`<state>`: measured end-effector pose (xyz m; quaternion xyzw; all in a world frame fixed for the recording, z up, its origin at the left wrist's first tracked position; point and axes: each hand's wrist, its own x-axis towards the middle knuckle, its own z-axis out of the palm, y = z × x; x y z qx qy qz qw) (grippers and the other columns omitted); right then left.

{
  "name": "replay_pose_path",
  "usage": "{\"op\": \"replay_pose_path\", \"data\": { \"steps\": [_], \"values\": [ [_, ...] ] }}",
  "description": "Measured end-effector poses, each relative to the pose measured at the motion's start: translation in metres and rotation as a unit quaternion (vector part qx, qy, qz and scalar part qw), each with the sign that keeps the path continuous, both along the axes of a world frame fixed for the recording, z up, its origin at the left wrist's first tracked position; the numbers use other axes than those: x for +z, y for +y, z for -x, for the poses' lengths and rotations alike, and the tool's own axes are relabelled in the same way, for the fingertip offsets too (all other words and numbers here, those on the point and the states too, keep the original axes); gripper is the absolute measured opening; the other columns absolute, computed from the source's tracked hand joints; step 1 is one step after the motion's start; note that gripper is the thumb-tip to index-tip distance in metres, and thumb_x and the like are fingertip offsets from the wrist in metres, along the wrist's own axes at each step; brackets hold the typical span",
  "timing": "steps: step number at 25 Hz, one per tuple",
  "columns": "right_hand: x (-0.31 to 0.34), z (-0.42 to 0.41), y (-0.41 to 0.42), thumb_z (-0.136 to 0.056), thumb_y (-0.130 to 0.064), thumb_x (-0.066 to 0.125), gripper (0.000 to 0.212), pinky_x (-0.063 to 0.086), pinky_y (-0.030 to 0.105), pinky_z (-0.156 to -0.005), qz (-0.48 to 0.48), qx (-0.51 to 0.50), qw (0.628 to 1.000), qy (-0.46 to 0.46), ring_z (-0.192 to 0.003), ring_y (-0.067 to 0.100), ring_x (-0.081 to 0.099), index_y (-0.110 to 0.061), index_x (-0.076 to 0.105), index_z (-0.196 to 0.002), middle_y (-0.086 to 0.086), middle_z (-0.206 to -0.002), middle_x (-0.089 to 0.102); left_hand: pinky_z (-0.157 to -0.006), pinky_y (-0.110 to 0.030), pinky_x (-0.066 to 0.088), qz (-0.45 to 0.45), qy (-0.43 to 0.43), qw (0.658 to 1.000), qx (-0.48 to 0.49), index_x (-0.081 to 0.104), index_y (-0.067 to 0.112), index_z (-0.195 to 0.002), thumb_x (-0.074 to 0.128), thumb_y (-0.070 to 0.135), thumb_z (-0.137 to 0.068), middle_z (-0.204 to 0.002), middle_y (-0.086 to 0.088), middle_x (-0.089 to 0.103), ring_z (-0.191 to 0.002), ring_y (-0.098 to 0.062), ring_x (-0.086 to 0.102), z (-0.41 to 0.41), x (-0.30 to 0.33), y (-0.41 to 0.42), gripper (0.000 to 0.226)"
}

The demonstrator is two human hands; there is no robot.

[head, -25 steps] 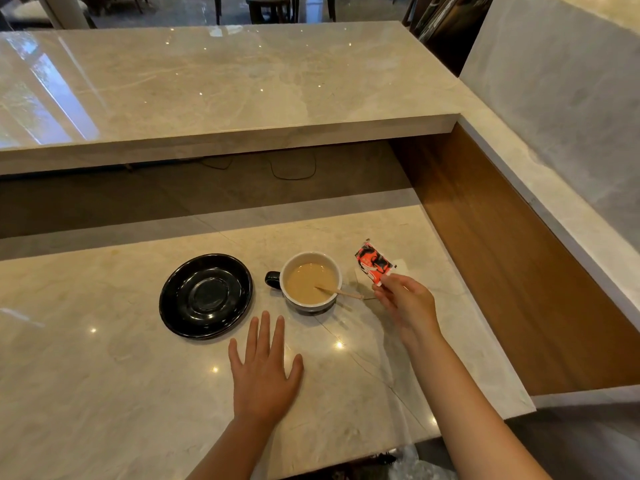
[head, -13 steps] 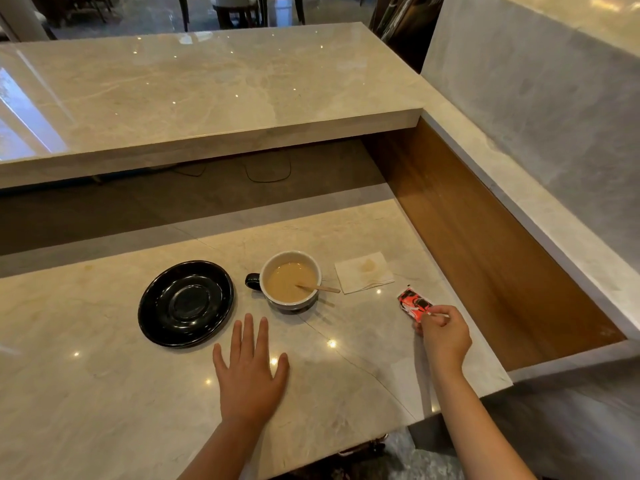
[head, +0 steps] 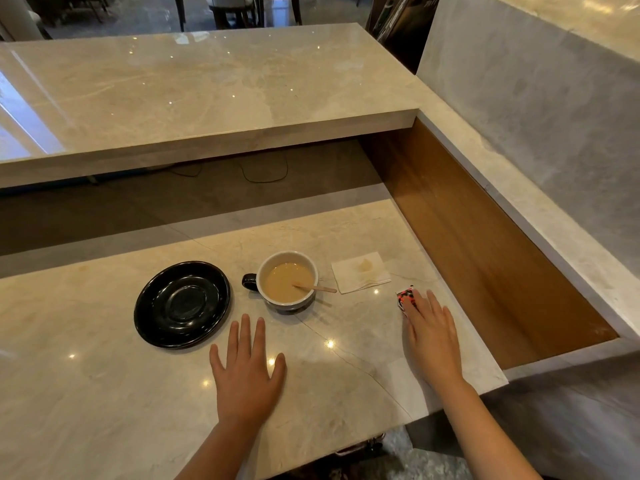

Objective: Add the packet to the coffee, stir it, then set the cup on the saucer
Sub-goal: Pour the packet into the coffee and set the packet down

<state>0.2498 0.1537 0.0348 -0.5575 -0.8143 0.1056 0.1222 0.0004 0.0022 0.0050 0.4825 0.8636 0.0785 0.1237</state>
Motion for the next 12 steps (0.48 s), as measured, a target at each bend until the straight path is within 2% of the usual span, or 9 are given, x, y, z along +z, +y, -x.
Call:
{"op": "replay_pose_path", "data": {
  "steps": [2,6,9,12],
  "values": [
    [-0.006,-0.003,-0.001,-0.098,-0.027,0.033,0.045,0.011,0.046,-0.116,0.066,0.003,0.998,-0.014,-0.142,0.02,0.011,-0.018,0.026,-0.142,0.003,-0.153,0.025,-0.114,-0.054,-0.007,-0.004,-0.003,1.0,0.002,-0.013,0.029,-0.144,0.023,0.057,-0.091,-0.157,-0.001,-0.016,-0.142,-0.019,-0.019,0.0,0.0,0.0,0.07],
    [-0.011,-0.009,-0.003,-0.097,-0.041,0.025,0.055,0.002,0.048,-0.116,0.095,0.007,0.995,-0.043,-0.143,0.015,-0.001,-0.022,0.007,-0.145,-0.001,-0.157,0.008,-0.113,-0.054,-0.007,-0.017,-0.007,1.0,-0.002,-0.008,0.028,-0.146,0.029,0.054,-0.093,-0.157,-0.001,-0.013,-0.142,-0.019,-0.017,0.0,0.0,-0.002,0.07],
    [-0.007,-0.011,-0.002,-0.097,-0.042,0.025,0.056,0.001,0.052,-0.115,0.101,0.004,0.993,-0.063,-0.143,0.016,-0.002,-0.022,0.006,-0.145,-0.001,-0.157,0.006,-0.113,-0.054,-0.008,-0.021,-0.007,1.0,-0.004,-0.007,0.027,-0.146,0.03,0.054,-0.093,-0.158,-0.002,-0.011,-0.143,-0.019,-0.016,0.0,0.0,-0.002,0.07],
    [0.005,-0.005,-0.003,-0.097,-0.04,0.029,0.053,0.001,0.054,-0.115,0.103,-0.005,0.994,-0.04,-0.143,0.019,0.001,-0.023,0.013,-0.145,0.002,-0.157,0.012,-0.114,-0.054,-0.007,-0.02,-0.003,1.0,-0.004,-0.004,0.027,-0.147,0.026,0.055,-0.093,-0.158,-0.002,-0.011,-0.143,-0.02,-0.015,0.001,0.0,-0.002,0.069]
  ]
}}
